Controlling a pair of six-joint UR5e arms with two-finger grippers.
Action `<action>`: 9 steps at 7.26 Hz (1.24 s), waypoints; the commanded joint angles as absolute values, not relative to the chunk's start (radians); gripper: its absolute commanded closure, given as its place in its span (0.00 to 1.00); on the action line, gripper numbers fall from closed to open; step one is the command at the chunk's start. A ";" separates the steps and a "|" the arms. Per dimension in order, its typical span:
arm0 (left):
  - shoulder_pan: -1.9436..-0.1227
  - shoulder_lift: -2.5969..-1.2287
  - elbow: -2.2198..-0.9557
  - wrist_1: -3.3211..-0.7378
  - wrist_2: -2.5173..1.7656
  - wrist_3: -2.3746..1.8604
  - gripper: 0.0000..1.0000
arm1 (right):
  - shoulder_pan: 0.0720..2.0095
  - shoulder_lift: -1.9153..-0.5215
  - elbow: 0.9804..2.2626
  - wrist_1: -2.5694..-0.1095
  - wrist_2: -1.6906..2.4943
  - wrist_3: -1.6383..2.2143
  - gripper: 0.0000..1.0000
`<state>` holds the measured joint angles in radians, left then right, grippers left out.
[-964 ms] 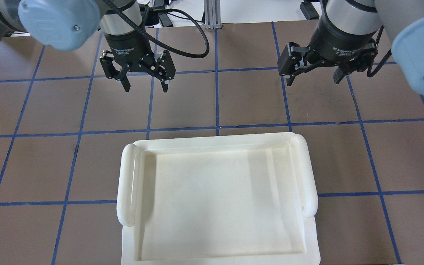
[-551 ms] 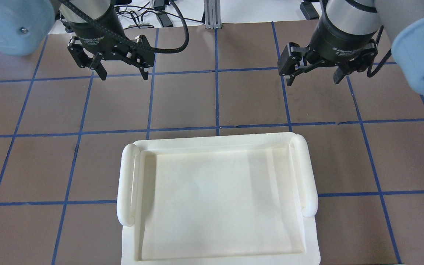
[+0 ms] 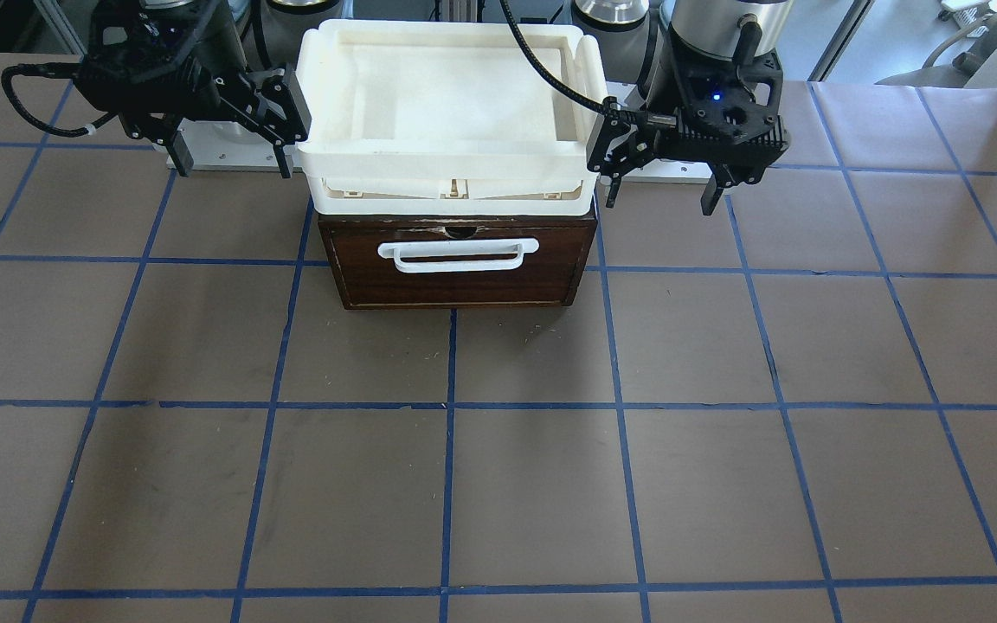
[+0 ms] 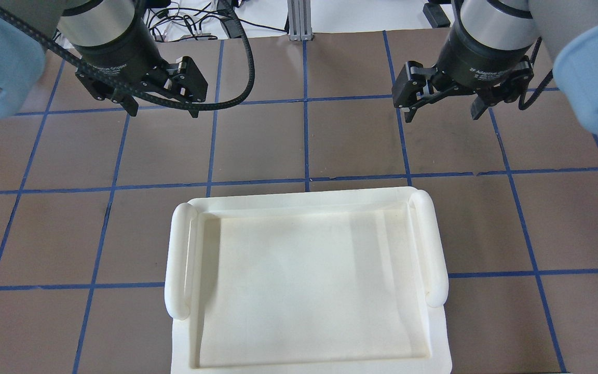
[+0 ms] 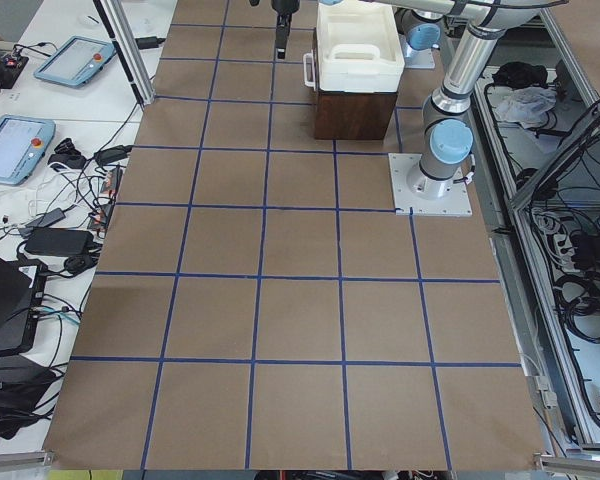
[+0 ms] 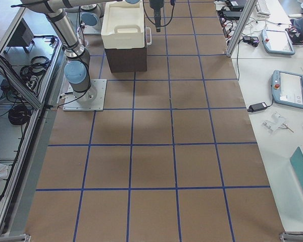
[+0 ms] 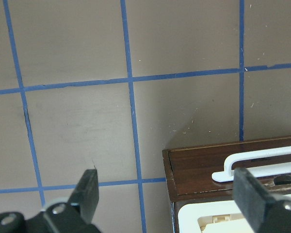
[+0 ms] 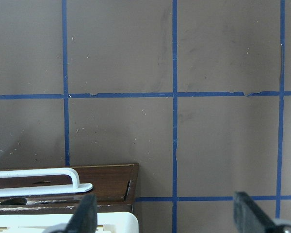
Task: Put scissors in drawer and close it
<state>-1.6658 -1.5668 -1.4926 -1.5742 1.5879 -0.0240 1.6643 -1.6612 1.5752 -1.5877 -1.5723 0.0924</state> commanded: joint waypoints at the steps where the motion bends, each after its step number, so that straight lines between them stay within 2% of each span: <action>1: -1.632 -1.566 -1.493 -1.577 1.614 -0.002 0.00 | 1.664 -1.661 1.575 -1.586 -1.572 0.091 0.00; 9: -1.635 -1.597 -1.493 -1.568 1.615 0.017 0.00 | 1.664 -1.661 1.574 -1.588 -1.571 0.092 0.00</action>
